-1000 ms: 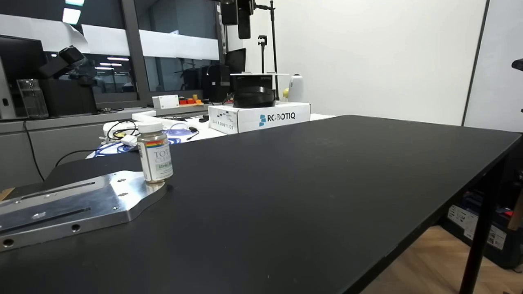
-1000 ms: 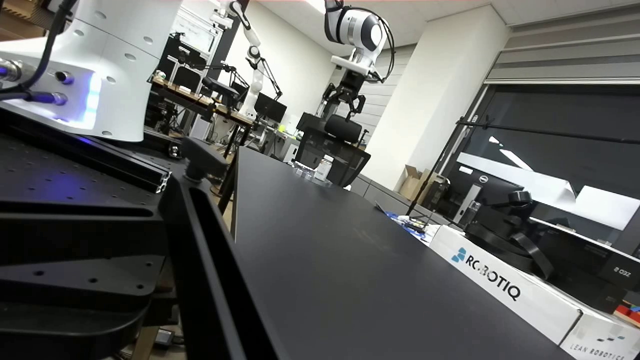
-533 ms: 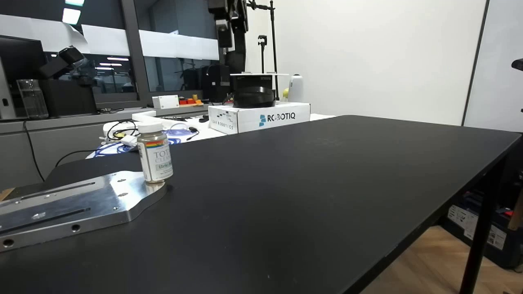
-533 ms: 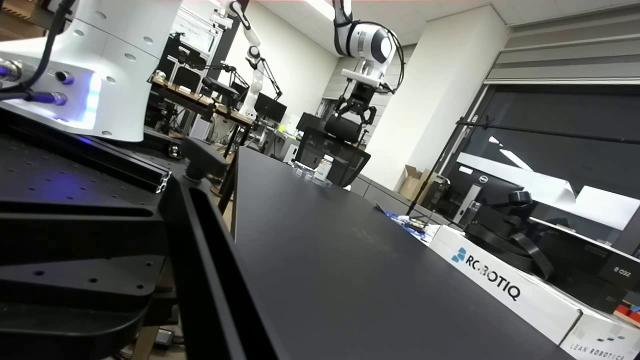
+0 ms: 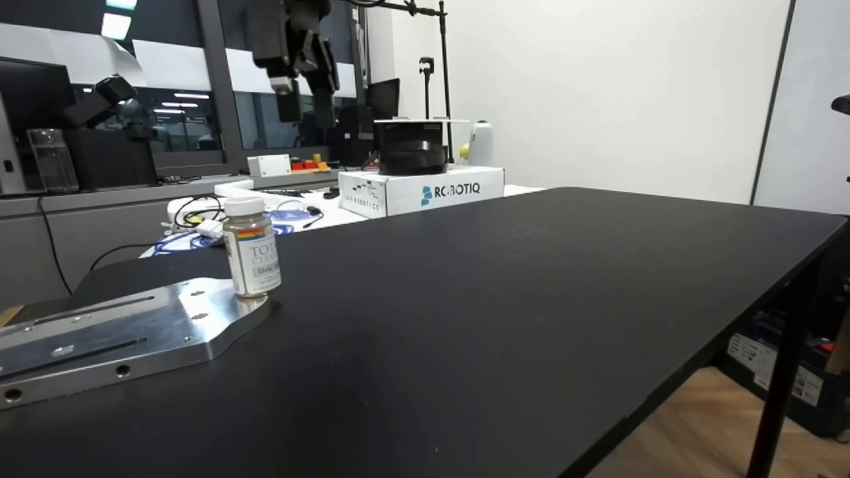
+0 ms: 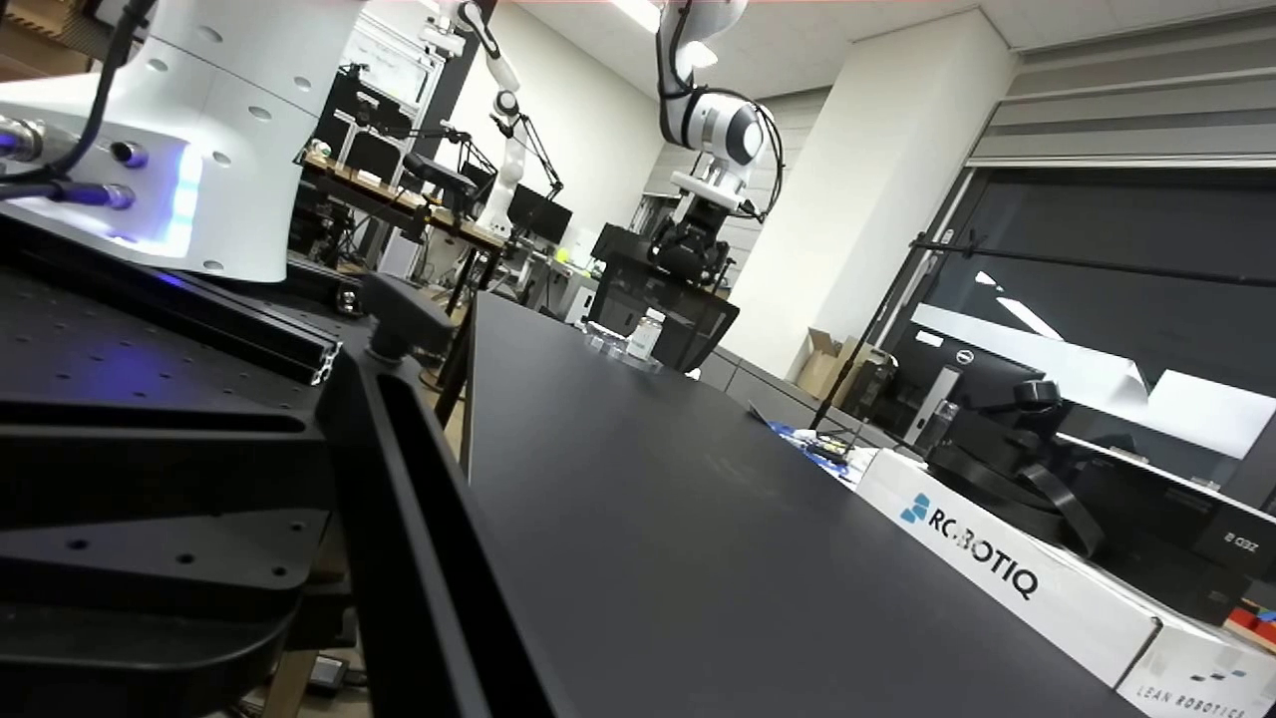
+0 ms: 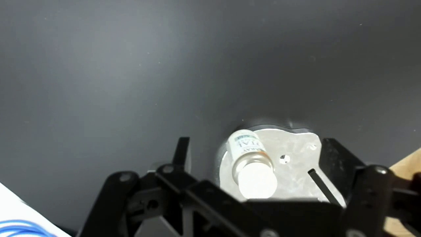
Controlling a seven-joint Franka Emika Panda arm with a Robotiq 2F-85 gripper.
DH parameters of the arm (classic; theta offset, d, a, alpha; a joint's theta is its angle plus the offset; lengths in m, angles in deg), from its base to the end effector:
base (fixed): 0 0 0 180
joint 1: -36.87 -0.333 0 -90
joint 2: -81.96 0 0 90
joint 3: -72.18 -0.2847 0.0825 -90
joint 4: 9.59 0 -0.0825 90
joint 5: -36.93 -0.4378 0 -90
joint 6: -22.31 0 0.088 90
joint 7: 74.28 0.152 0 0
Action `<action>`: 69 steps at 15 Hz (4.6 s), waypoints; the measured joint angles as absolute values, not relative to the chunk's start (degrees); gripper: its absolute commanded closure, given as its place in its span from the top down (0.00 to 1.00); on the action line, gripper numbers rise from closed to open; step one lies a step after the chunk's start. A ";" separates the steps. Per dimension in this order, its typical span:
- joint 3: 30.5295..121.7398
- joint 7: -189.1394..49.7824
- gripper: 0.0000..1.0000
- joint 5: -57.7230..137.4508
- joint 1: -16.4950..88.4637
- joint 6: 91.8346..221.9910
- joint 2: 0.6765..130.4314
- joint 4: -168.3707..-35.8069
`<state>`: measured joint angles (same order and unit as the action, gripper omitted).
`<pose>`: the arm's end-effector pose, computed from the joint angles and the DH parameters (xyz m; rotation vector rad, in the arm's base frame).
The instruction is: Move the bottle from the left side to the right side of the table
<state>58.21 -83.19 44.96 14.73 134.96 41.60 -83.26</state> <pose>0.6450 0.4145 0.2505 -2.8788 -1.1907 0.0166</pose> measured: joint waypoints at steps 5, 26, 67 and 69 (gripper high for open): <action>58.72 -84.95 1.00 47.47 9.92 131.52 34.09 -73.33; 60.57 -94.86 0.74 48.84 5.69 121.10 15.05 -45.76; 72.71 -83.54 0.42 47.91 6.65 102.79 19.47 -30.57; 72.70 -83.48 0.42 47.91 6.65 102.76 19.47 -30.57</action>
